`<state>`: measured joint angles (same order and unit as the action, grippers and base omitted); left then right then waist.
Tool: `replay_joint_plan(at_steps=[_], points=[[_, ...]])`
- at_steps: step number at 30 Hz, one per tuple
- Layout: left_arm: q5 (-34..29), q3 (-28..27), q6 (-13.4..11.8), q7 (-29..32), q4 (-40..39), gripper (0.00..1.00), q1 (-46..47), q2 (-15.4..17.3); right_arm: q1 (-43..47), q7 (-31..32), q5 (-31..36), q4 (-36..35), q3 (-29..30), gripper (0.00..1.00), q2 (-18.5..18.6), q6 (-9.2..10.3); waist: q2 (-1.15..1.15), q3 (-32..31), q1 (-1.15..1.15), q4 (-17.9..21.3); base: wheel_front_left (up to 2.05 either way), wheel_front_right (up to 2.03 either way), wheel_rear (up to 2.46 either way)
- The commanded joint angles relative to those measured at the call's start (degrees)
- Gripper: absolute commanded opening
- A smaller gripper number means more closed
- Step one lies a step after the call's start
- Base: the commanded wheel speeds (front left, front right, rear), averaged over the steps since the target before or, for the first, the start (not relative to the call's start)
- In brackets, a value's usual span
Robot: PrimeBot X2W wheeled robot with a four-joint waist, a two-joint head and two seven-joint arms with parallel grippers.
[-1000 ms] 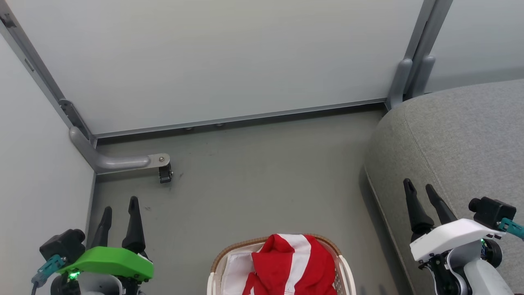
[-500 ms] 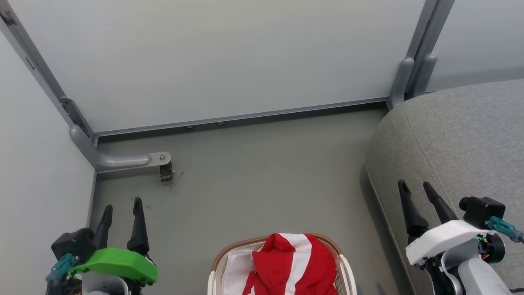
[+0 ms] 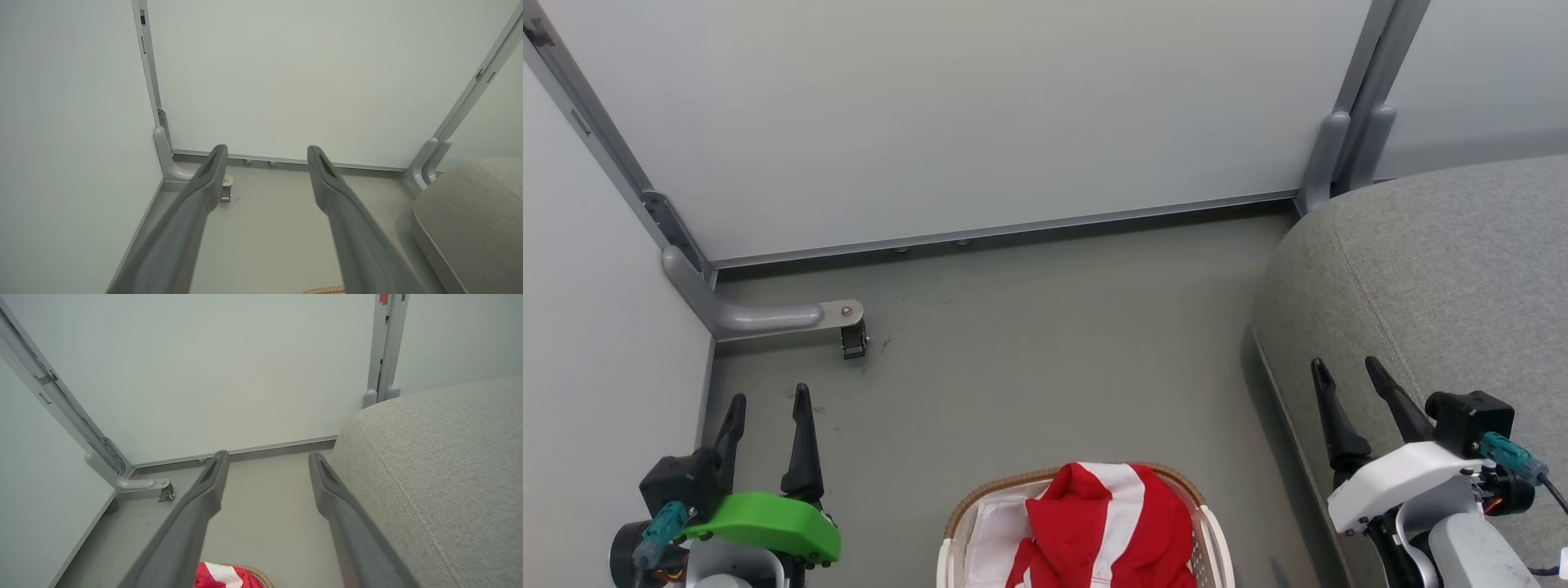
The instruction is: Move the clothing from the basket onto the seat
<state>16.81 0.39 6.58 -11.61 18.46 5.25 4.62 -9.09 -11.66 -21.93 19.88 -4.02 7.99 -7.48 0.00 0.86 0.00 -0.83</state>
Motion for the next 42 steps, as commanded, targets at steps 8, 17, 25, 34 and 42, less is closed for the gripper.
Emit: replay_joint_plan(at_steps=[8,17,25,34,42], points=[[-3.85,-0.40,0.52,-1.27,-0.95,1.00,-0.41,-0.63,-0.56,-1.31,5.05,0.37,0.98,1.00,-0.31,-0.02,0.00,-0.01,0.00,-0.14,0.00,0.00,0.00],[-7.78,-0.47,0.76,-2.21,-0.47,1.00,-0.45,-0.95,-0.96,-2.23,8.99,0.88,0.68,1.00,-0.40,-0.01,0.00,0.19,0.00,0.06,0.00,0.00,0.00],[-9.20,0.91,0.94,-3.06,1.00,1.00,0.67,-1.36,-1.53,-3.06,12.06,0.25,0.64,1.00,-0.30,-0.01,0.00,1.89,0.00,0.93,0.00,0.00,0.00],[-8.93,7.43,0.99,-3.61,2.93,1.00,5.07,-1.62,-4.27,-3.59,14.43,-2.09,1.64,1.00,-0.01,-0.01,0.00,8.01,0.00,3.15,0.00,0.00,0.00],[-5.49,14.14,0.98,-3.57,6.19,1.00,10.15,-1.62,-7.58,-3.59,14.81,-4.67,1.91,1.00,-0.28,-0.01,0.00,14.74,0.00,5.83,0.00,0.00,0.00]])
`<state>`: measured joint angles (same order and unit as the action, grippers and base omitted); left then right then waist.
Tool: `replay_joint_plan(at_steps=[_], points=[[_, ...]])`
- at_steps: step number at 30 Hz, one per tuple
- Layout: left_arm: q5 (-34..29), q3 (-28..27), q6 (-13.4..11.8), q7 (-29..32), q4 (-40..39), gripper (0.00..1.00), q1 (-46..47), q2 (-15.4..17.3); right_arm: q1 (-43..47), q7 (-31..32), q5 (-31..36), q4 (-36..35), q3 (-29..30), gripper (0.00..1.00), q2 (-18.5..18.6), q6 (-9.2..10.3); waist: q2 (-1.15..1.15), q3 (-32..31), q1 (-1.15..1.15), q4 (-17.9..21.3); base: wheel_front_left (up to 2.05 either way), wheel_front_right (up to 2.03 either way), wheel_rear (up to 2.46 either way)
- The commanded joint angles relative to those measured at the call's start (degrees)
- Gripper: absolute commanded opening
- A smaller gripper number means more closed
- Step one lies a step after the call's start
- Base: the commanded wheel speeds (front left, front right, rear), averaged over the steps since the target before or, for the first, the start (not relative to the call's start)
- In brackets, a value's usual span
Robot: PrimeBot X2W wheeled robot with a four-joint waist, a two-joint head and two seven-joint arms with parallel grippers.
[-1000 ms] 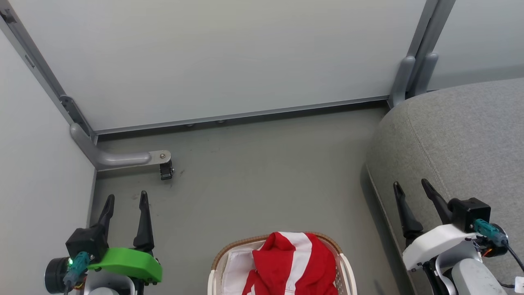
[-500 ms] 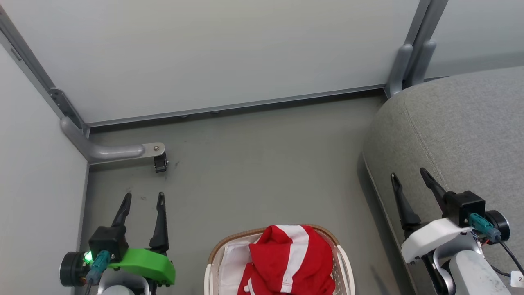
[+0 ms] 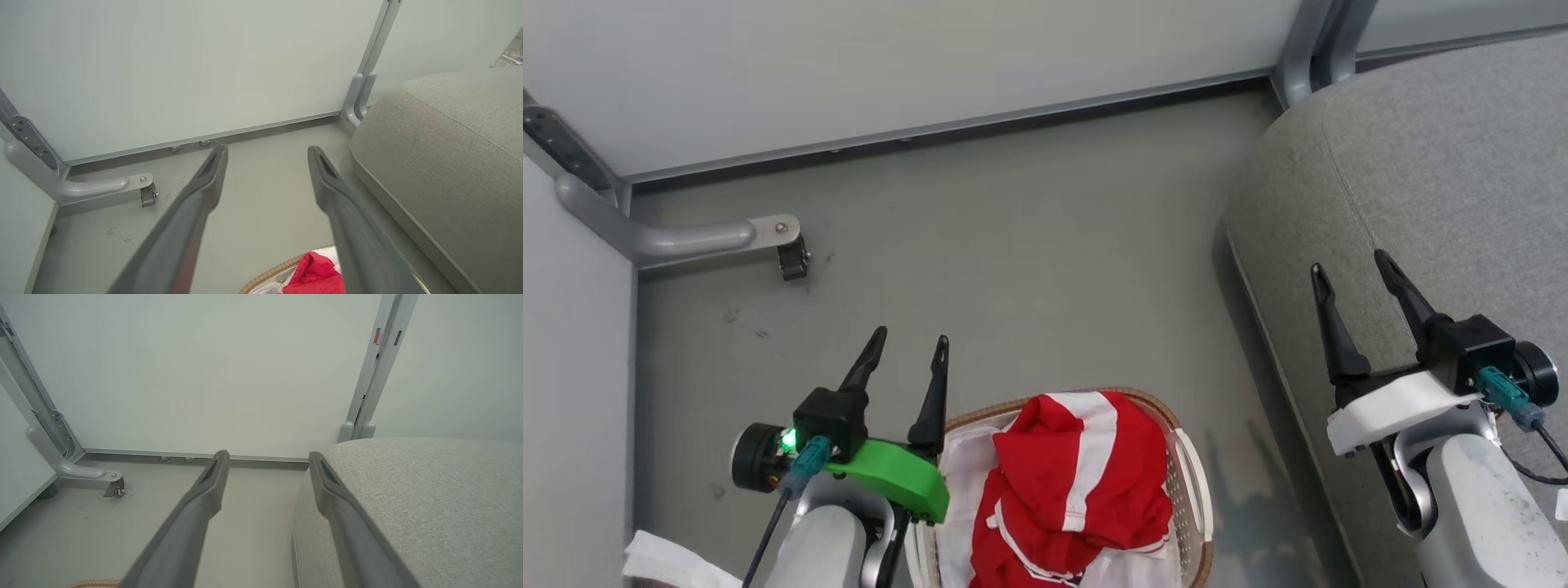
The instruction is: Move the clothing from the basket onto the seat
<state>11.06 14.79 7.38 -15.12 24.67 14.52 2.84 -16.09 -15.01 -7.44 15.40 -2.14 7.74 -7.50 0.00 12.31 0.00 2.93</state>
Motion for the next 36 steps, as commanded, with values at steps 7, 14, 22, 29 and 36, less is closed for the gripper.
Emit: replay_joint_plan(at_steps=[7,14,22,29,36], points=[[3.49,5.08,0.19,-0.04,5.31,1.00,5.74,0.20,-3.94,-0.24,0.17,-2.42,-0.08,1.00,-0.37,0.03,0.00,9.63,0.00,4.37,0.00,0.00,0.00],[5.96,9.47,0.19,-0.04,12.18,1.00,10.49,0.23,-6.44,-0.24,0.26,-3.81,-0.20,1.00,-0.67,0.03,0.00,15.37,0.00,6.12,0.00,0.00,0.00],[9.11,15.63,0.19,-0.04,17.95,1.00,14.94,0.24,-7.97,-0.23,0.61,-4.85,-0.14,1.00,-0.92,0.03,0.00,20.49,0.00,7.22,0.00,0.00,0.00],[9.60,25.10,0.19,-0.04,21.74,1.00,18.69,0.22,-8.54,-0.23,0.38,-4.97,-0.29,1.00,-1.06,0.03,0.00,23.53,0.00,7.63,0.00,0.00,0.00],[10.32,32.43,0.18,-0.05,24.99,1.00,23.52,1.20,-9.64,-0.23,0.58,-5.65,-0.67,1.00,-1.32,0.03,0.00,27.02,0.00,8.34,0.00,0.00,0.00]])
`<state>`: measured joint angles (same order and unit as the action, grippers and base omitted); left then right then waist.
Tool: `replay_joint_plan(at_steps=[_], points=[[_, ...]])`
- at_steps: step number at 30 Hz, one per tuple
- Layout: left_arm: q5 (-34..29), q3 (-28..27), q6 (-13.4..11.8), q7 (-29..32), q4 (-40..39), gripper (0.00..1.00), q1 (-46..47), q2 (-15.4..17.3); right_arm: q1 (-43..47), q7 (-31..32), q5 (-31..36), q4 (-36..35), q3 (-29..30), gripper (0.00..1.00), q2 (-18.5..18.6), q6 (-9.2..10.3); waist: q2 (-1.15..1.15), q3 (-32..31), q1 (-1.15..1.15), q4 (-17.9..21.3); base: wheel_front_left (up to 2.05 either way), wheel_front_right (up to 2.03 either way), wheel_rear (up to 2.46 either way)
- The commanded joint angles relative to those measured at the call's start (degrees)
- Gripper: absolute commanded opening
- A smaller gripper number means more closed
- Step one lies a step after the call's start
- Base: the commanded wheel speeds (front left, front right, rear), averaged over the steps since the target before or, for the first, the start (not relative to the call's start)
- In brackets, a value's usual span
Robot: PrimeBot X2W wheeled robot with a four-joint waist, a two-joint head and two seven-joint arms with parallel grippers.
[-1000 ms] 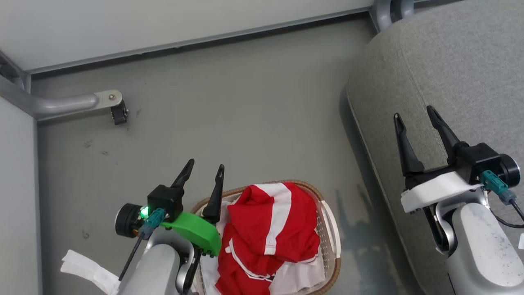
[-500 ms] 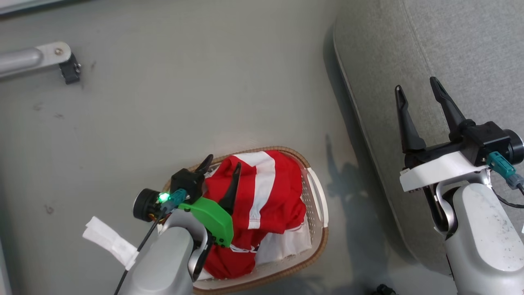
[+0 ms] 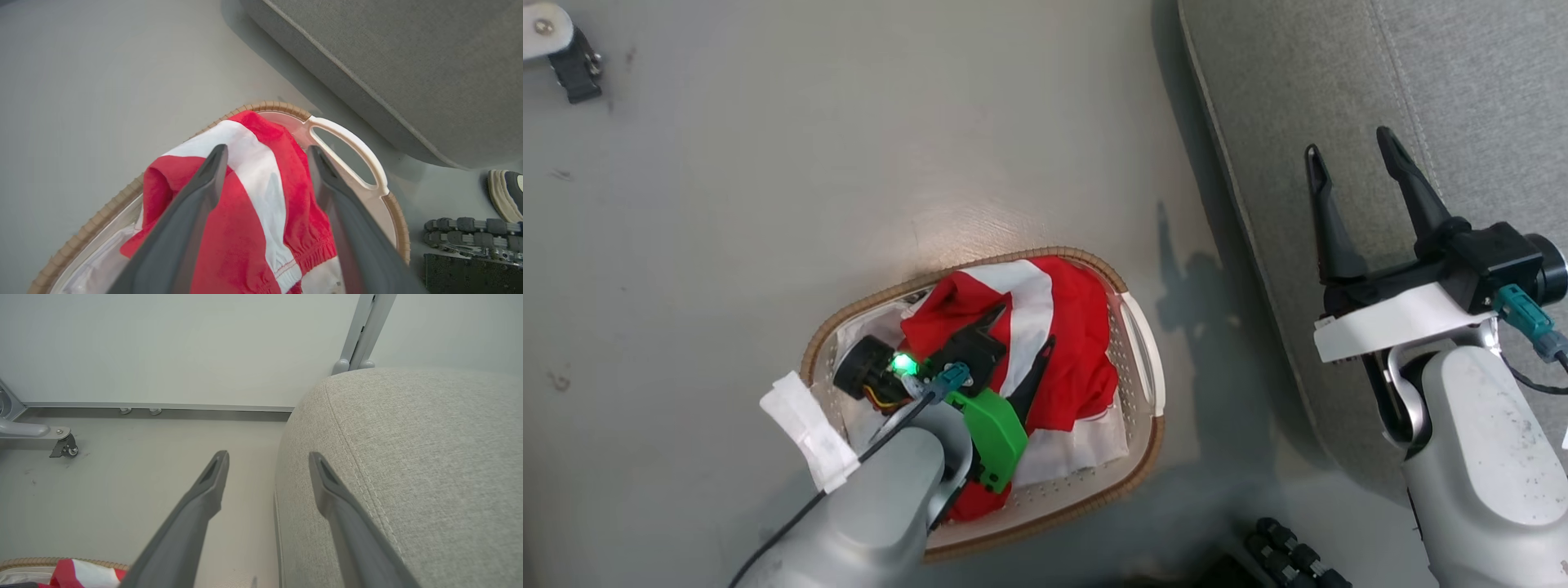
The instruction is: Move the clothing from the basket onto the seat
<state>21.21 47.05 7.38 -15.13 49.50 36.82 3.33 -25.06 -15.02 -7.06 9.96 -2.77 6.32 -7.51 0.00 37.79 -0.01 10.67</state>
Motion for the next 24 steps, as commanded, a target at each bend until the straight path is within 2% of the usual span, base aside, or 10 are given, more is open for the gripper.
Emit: replay_joint_plan(at_steps=[1,13,24], points=[[0.13,1.30,0.19,-0.03,0.56,1.00,2.11,0.87,-0.80,-0.22,0.22,-0.26,-0.08,1.00,0.13,0.04,0.00,2.12,0.01,0.70,0.00,0.00,0.00],[2.00,13.19,0.19,-0.03,7.11,1.00,10.79,2.74,-2.18,-0.22,0.58,-0.79,-0.54,1.00,-0.89,0.04,0.00,7.23,0.01,1.87,0.00,0.00,0.00],[7.10,21.36,0.20,0.00,14.94,1.00,14.37,1.75,-2.77,-0.22,0.35,-1.04,-0.94,1.00,-1.52,0.04,0.00,10.08,0.01,2.06,0.00,0.00,0.00]])
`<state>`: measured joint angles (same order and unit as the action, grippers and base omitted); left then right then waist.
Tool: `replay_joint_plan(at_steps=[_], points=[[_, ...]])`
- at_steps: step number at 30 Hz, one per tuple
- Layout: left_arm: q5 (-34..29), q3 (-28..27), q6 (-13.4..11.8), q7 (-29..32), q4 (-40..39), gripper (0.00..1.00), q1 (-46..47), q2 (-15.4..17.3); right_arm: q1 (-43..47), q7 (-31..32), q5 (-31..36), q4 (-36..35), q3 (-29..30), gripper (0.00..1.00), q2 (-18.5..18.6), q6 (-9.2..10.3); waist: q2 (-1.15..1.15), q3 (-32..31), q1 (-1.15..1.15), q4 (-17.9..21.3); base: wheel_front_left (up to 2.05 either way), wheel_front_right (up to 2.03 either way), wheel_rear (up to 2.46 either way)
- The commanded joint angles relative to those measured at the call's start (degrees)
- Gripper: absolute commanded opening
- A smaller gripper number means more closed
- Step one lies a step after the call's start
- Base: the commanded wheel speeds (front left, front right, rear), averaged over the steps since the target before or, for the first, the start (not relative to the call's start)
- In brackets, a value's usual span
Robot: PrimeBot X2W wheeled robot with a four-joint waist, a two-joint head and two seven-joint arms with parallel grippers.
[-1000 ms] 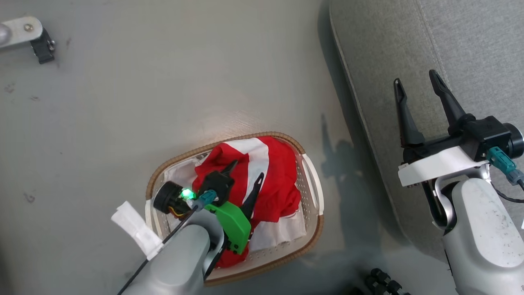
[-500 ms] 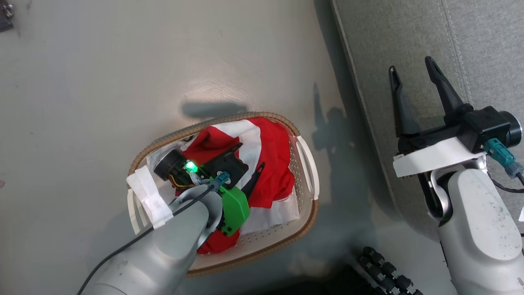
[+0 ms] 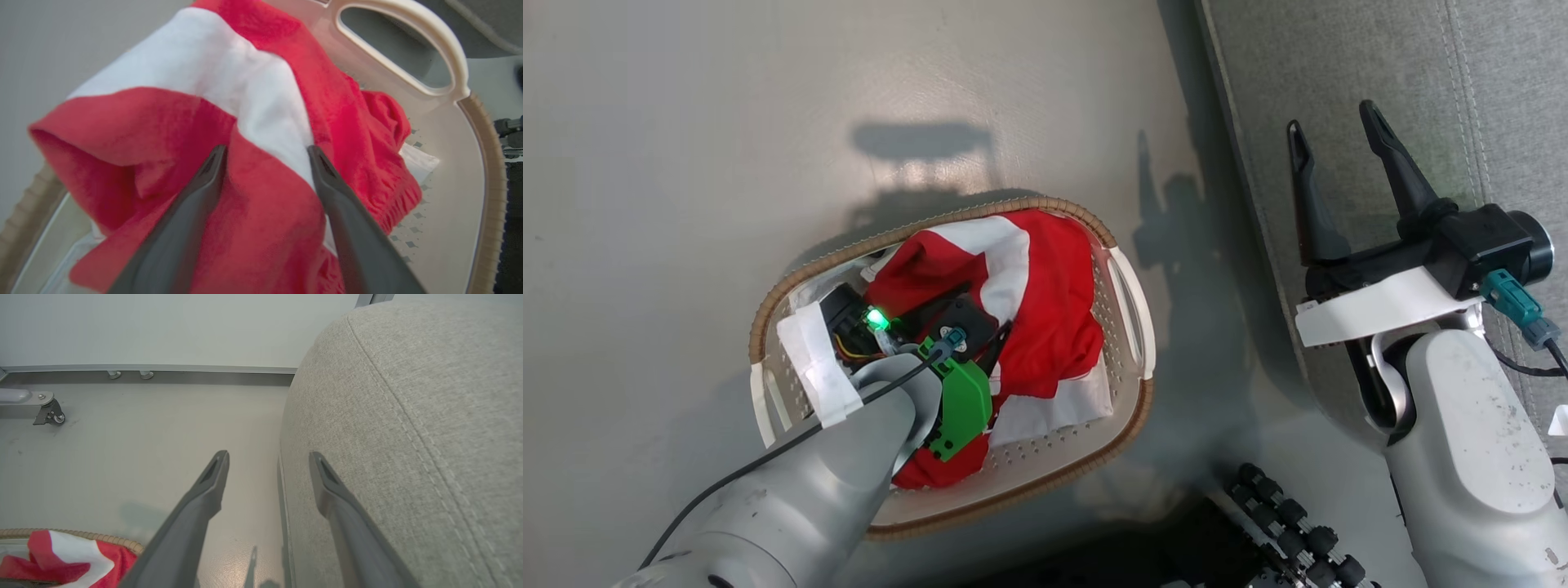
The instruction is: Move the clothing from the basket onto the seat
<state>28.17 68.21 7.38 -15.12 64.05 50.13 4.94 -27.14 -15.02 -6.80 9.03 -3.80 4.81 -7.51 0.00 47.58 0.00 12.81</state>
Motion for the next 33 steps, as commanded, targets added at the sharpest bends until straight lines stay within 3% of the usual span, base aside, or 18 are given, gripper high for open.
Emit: replay_joint_plan(at_steps=[1,16,17,18,19,28,33], points=[[0.79,0.73,0.19,0.00,0.75,1.00,1.22,0.04,-0.70,-0.22,0.09,-0.10,0.09,1.00,-0.02,0.04,0.00,0.43,0.00,-0.16,0.00,0.00,0.00],[6.60,4.78,0.19,2.44,3.76,1.00,1.39,-0.99,-1.47,-0.22,0.16,-0.35,0.02,1.00,-0.52,0.04,0.00,1.94,0.00,-0.72,0.00,0.00,0.00],[6.79,4.85,0.19,2.34,3.81,0.87,1.35,-1.03,-1.53,-0.22,0.14,-0.23,-0.01,1.00,-0.59,0.04,0.00,1.93,0.00,-0.74,0.00,0.00,0.00],[6.93,4.90,0.19,1.98,3.75,0.23,1.45,-1.04,-1.59,-0.22,0.07,-0.09,-0.04,1.00,-0.64,0.04,0.00,1.87,0.00,-0.76,0.00,0.00,0.00],[6.88,4.90,0.19,1.55,3.64,0.00,1.80,-1.01,-1.64,-0.22,-0.01,0.04,-0.06,1.00,-0.69,0.04,0.00,1.81,0.00,-0.78,0.00,0.00,0.00],[6.21,5.04,0.19,-0.09,2.16,0.00,0.25,-0.85,-1.47,-0.18,0.28,1.00,-0.05,1.00,-0.45,0.04,0.00,-1.83,0.00,-1.42,0.00,0.00,0.00],[4.84,1.27,-0.31,-0.08,-2.69,0.00,-1.16,0.63,-1.19,-0.17,0.35,1.67,-0.55,1.00,0.24,0.04,0.00,-5.08,0.00,-2.31,0.00,0.00,0.00]])
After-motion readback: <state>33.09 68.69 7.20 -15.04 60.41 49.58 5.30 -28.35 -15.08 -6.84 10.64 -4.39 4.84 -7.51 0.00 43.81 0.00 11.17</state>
